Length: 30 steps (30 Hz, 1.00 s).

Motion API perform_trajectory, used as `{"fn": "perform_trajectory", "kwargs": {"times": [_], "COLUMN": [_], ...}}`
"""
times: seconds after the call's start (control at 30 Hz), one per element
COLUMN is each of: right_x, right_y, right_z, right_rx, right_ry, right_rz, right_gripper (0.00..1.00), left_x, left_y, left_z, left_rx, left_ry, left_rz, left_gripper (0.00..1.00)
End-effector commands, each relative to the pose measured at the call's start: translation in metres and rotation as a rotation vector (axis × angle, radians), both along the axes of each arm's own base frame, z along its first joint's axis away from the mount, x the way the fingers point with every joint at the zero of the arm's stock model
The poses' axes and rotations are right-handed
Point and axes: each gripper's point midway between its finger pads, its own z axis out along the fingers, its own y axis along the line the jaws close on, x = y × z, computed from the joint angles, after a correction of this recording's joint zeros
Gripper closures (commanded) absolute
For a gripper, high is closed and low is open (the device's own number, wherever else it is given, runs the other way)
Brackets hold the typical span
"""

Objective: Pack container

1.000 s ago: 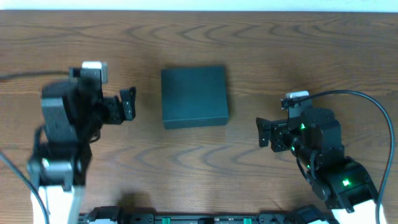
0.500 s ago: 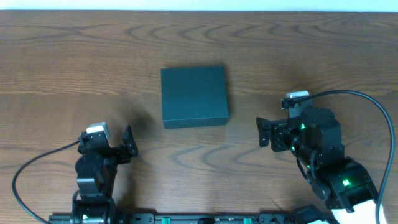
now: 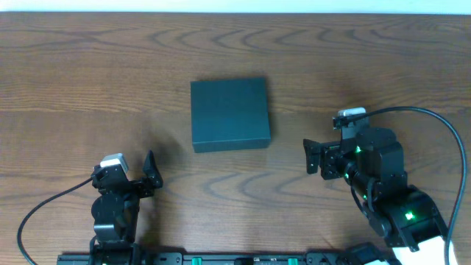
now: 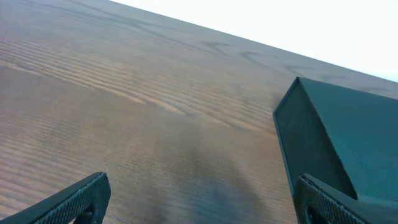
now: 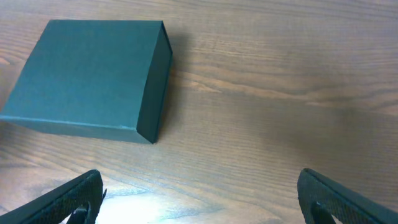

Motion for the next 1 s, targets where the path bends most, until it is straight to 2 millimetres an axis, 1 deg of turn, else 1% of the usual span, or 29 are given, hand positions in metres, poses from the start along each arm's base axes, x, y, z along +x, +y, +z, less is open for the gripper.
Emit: {"fn": "perform_trajectory", "kwargs": {"times": [0.0, 0.4, 0.53, 0.97], "right_x": [0.001, 0.001, 0.001, 0.001], "right_y": [-0.003, -0.003, -0.003, -0.003], "right_z": [0.002, 0.002, 0.002, 0.002], "right_rx": [-0.008, -0.008, -0.008, -0.008], "right_ry": [-0.008, -0.008, -0.008, -0.008], "right_rz": [-0.008, -0.008, -0.008, -0.008], "right_gripper": [0.01, 0.01, 0.01, 0.01], "left_x": [-0.002, -0.002, -0.003, -0.003], "left_y": [0.005, 0.003, 0.003, 0.004], "left_z": [-0.015, 0.006, 0.017, 0.016], "left_rx": [-0.005, -0.006, -0.005, -0.005], "left_ry": [0.022, -0.070, -0.121, -0.115], "left_rz": [0.029, 0.022, 0.022, 0.023], "left_gripper": [0.05, 0.05, 0.05, 0.05]}}
